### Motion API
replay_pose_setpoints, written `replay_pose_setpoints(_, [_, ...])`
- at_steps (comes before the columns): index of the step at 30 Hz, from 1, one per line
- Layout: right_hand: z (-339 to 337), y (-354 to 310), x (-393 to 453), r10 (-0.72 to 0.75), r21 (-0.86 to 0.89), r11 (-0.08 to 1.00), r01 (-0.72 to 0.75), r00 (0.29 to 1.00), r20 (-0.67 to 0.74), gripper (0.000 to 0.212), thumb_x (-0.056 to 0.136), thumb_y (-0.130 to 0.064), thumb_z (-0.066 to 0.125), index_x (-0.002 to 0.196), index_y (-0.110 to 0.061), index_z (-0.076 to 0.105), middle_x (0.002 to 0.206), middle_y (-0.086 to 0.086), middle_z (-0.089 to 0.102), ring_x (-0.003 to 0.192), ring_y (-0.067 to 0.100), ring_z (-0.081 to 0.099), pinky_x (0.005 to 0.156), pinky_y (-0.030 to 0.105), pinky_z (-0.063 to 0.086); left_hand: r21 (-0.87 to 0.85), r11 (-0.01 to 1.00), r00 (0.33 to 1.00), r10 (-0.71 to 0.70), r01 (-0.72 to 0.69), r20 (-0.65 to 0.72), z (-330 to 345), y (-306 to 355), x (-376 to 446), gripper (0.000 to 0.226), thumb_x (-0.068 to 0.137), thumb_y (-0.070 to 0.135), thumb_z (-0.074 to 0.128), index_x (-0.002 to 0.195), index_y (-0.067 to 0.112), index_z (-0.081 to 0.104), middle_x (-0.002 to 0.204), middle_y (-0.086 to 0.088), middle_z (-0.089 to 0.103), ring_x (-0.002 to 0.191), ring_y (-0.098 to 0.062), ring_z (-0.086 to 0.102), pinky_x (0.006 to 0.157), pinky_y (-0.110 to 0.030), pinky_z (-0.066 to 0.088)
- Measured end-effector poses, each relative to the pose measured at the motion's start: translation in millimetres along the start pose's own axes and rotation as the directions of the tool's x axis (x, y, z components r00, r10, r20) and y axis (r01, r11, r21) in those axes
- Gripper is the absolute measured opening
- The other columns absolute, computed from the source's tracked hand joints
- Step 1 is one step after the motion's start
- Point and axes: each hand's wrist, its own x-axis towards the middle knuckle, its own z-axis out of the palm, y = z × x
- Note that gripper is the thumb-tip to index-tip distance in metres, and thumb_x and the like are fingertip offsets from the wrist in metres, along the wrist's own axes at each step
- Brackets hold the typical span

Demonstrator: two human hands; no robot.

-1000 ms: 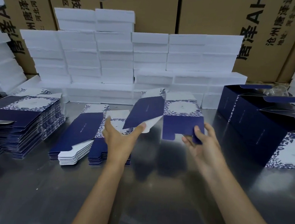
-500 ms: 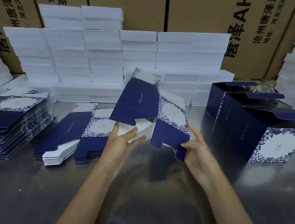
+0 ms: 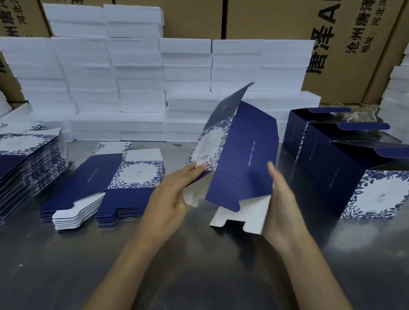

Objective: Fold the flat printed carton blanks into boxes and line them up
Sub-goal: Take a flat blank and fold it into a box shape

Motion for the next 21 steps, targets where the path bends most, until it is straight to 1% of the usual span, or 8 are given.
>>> replay_pose_setpoints(2, [-3.7, -0.6, 1.5, -0.021, 0.008, 1.0, 0.022, 0.996, -0.085, 0.037, 0.093, -0.03, 0.068, 0.128, -0.016, 0.068, 0.117, 0.007, 0.075, 0.105, 0.027, 0.074, 0.083, 0.042, 0.06, 0.196, 0.98, 0.998, 0.027, -0.039, 0.065, -1.9, -5.6, 3.2, 0.087, 0.075, -0.022, 0.039, 0.144, 0.03, 0.052, 0.154, 0.007, 0.044, 0.145, -0.014, 0.036, 0.119, -0.047, 0.03])
replay_pose_setpoints(4, [-8.1, -3.2, 2.5, -0.06, -0.055, 0.997, 0.051, 0.986, -0.157, 0.028, 0.095, -0.017, 0.065, 0.123, -0.015, 0.066, 0.11, 0.007, 0.077, 0.095, 0.028, 0.076, 0.072, 0.041, 0.062, 0.262, 0.965, 0.984, -0.048, 0.001, 0.174, -2.6, -5.7, 4.2, 0.081, 0.082, -0.012, 0.049, 0.145, 0.039, 0.047, 0.162, 0.013, 0.027, 0.152, -0.012, 0.018, 0.123, -0.05, 0.017])
replay_pose_setpoints(7, [-13.9, -6.7, 3.5, -0.103, -0.122, 0.989, 0.082, 0.978, -0.181, 0.028, 0.097, -0.013, 0.062, 0.124, -0.018, 0.066, 0.111, 0.006, 0.077, 0.094, 0.028, 0.076, 0.072, 0.041, 0.062, -0.044, 0.979, 0.954, -0.183, 0.199, 0.239, -6.4, 1.2, 4.3, 0.069, 0.087, 0.003, 0.067, 0.139, 0.045, 0.05, 0.16, 0.029, 0.01, 0.149, 0.004, 0.001, 0.122, -0.031, 0.008])
replay_pose_setpoints(9, [-16.9, -8.0, 4.1, -0.103, -0.138, 0.987, 0.081, 0.982, -0.16, 0.029, 0.098, -0.013, 0.062, 0.126, -0.019, 0.065, 0.114, 0.005, 0.076, 0.098, 0.029, 0.075, 0.078, 0.043, 0.061, -0.246, 0.923, 0.955, -0.283, 0.297, 0.089, -11.6, 2.8, 8.7, 0.062, 0.087, 0.011, 0.074, 0.138, 0.042, 0.054, 0.152, 0.033, 0.022, 0.145, 0.004, 0.019, 0.116, -0.022, 0.021])
replay_pose_setpoints(11, [-18.9, -8.2, 4.1, -0.076, -0.134, 0.989, 0.061, 0.992, -0.105, 0.03, 0.097, -0.014, 0.062, 0.126, -0.02, 0.065, 0.117, 0.005, 0.076, 0.102, 0.029, 0.074, 0.084, 0.045, 0.059, -0.302, 0.876, 0.914, -0.404, 0.377, -0.03, -19.3, 1.6, 12.2, 0.067, 0.085, 0.029, 0.078, 0.142, 0.043, 0.047, 0.137, 0.035, 0.041, 0.13, 0.004, 0.041, 0.096, -0.009, 0.038])
replay_pose_setpoints(13, [-21.7, -8.5, 3.7, -0.044, -0.134, 0.99, 0.035, 0.997, -0.062, 0.033, 0.093, -0.014, 0.065, 0.126, -0.02, 0.066, 0.118, 0.006, 0.075, 0.104, 0.031, 0.074, 0.09, 0.047, 0.057, -0.42, 0.783, 0.87, -0.492, 0.458, 0.031, -25.8, -4.6, 12.2, 0.073, 0.074, 0.042, 0.083, 0.138, 0.047, 0.047, 0.125, 0.031, 0.058, 0.116, 0.004, 0.055, 0.085, -0.013, 0.045])
replay_pose_setpoints(16, [-24.8, -8.9, 3.2, 0.017, -0.155, 0.988, -0.016, 1.0, 0.0, 0.045, 0.082, -0.015, 0.071, 0.126, -0.015, 0.067, 0.121, 0.01, 0.074, 0.108, 0.032, 0.072, 0.089, 0.047, 0.059, -0.612, 0.597, 0.841, -0.485, 0.519, 0.239, -29.2, -19.8, 8.3, 0.064, 0.065, 0.038, 0.092, 0.122, 0.036, 0.065, 0.12, 0.007, 0.072, 0.109, -0.017, 0.07, 0.096, -0.043, 0.054])
replay_pose_setpoints(21, [-24.3, -9.1, 0.9, -0.023, -0.26, 0.965, 0.012, 0.999, -0.037, 0.044, 0.078, -0.022, 0.077, 0.121, -0.015, 0.07, 0.116, 0.008, 0.075, 0.103, 0.028, 0.074, 0.081, 0.038, 0.061, -0.58, 0.659, 0.875, -0.414, 0.478, 0.25, -26.6, -25.6, 6.9, 0.054, 0.072, 0.026, 0.086, 0.123, 0.03, 0.065, 0.121, 0.006, 0.072, 0.112, -0.015, 0.069, 0.097, -0.039, 0.05])
